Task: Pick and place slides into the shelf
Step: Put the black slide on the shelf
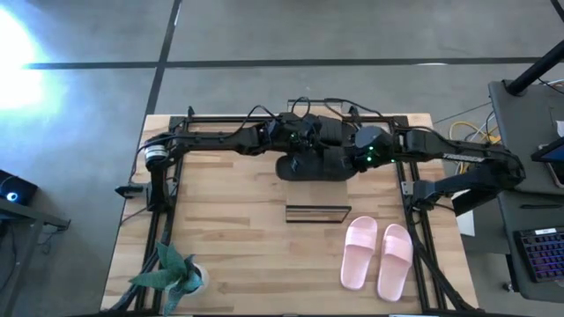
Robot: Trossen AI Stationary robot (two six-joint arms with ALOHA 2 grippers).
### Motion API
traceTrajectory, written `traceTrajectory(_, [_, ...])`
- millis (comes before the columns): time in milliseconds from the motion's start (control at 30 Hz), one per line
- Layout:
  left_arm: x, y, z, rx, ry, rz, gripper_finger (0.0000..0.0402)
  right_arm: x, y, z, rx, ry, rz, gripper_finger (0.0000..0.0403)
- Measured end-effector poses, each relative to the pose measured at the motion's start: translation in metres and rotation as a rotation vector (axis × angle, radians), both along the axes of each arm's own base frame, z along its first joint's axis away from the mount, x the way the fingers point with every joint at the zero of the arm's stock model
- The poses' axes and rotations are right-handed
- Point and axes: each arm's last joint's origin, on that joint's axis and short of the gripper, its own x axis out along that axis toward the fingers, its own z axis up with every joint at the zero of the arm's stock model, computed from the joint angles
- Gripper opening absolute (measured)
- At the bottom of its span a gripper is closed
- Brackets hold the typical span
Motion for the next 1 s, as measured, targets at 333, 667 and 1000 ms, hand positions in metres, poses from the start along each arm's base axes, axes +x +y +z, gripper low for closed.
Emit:
traceTrajectory(333, [-0.003, 0.001, -0.004, -0.007, 0.053, 0.041, 0.0058, 0.007, -0.014, -0.009, -0.017, 0.046, -0.012, 0.0008])
traceTrajectory(667, [-0.013, 0.001, 0.011, 0.049, 0.052, 0.192, 0.0142, -0.002, -0.015, -0.004, -0.034, 0.032, -0.036, 0.0008])
traceTrajectory(1000, [-0.066, -0.007, 0.072, -0.172, -0.056, 0.482, 0.0164, -0.006, -0.018, -0.001, -0.069, 0.021, -0.017, 0.0008])
